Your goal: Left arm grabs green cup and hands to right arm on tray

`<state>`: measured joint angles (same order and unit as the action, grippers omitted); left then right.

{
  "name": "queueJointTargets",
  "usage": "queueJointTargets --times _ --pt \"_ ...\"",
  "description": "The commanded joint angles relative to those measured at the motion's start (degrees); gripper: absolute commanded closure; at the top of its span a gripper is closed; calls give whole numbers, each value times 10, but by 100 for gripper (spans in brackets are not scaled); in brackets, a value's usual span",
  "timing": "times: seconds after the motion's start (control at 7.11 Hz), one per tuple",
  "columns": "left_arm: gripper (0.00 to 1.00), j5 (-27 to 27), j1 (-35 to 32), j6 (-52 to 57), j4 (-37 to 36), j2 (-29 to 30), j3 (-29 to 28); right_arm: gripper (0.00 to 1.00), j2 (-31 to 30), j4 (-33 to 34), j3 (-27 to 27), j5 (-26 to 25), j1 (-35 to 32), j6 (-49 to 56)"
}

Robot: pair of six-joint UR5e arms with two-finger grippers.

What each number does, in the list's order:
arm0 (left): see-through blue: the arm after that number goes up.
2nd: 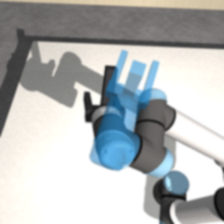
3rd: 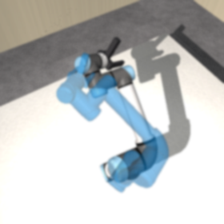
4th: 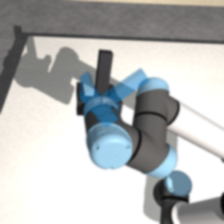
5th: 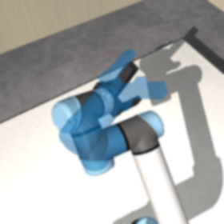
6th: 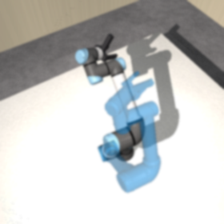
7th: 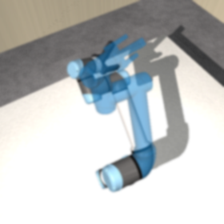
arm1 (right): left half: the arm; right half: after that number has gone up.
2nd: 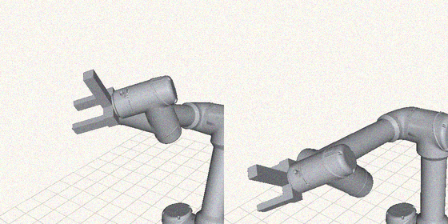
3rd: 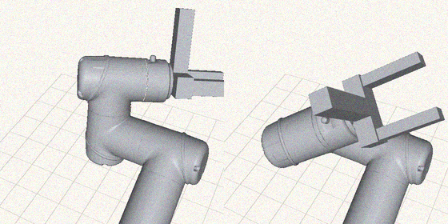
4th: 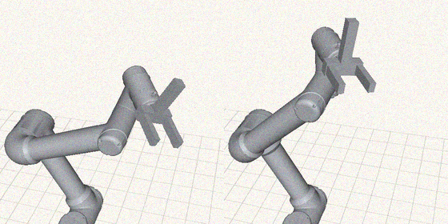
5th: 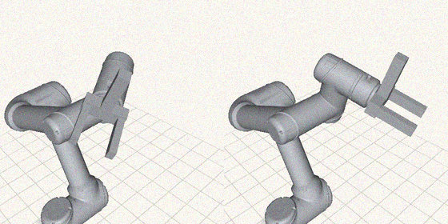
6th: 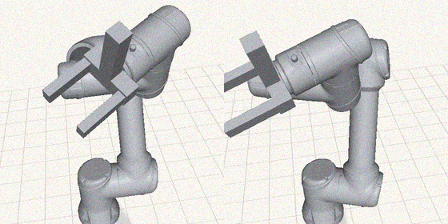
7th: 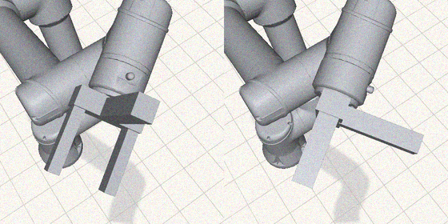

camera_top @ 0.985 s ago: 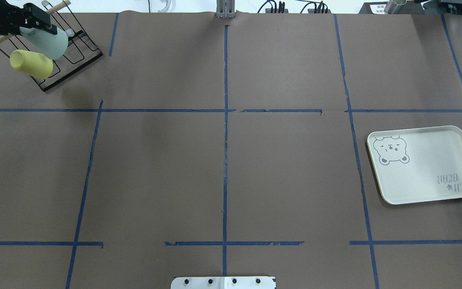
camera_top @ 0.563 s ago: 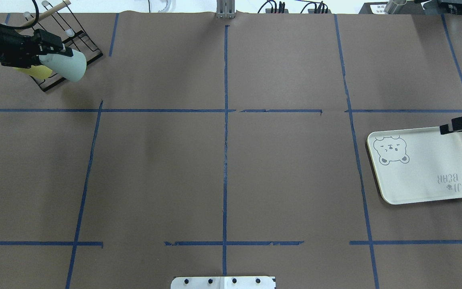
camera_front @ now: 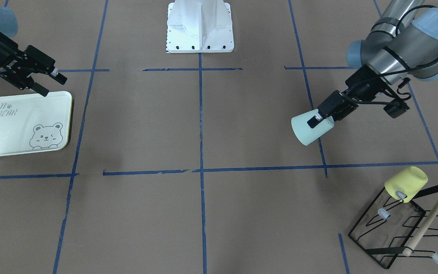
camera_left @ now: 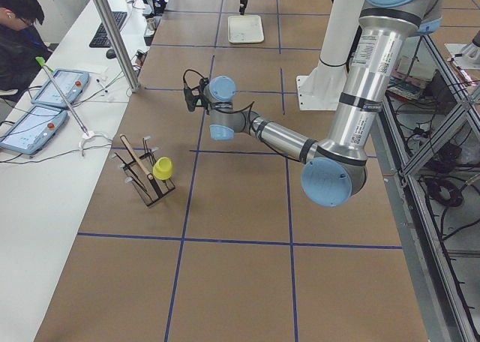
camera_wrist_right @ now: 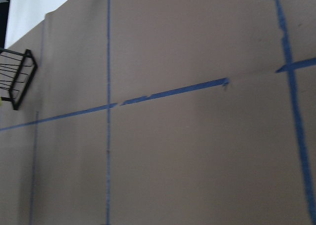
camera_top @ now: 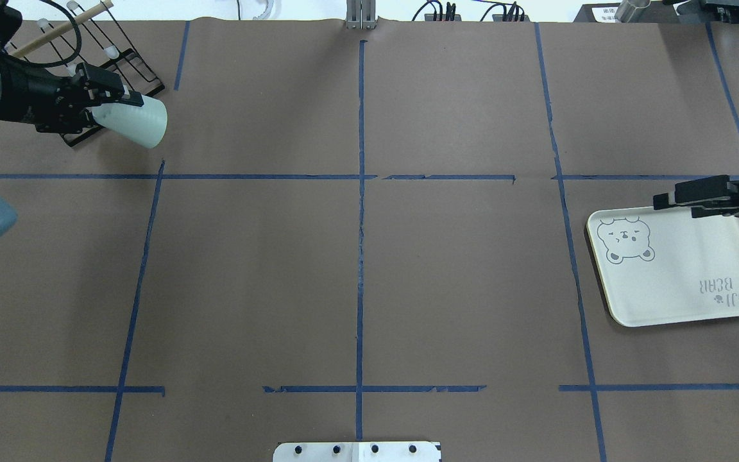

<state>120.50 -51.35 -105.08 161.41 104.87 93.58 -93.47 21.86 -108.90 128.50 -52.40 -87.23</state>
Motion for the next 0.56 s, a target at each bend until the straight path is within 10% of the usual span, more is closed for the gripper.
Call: queueJointTargets --times 0.0,0.42 --pt "82 -50 62 -106 124 1 -1 0 9 -150 2 -81 84 -120" --pt "82 -110 162 -145 259 10 -3 0 52 -365 66 -261 241 -150"
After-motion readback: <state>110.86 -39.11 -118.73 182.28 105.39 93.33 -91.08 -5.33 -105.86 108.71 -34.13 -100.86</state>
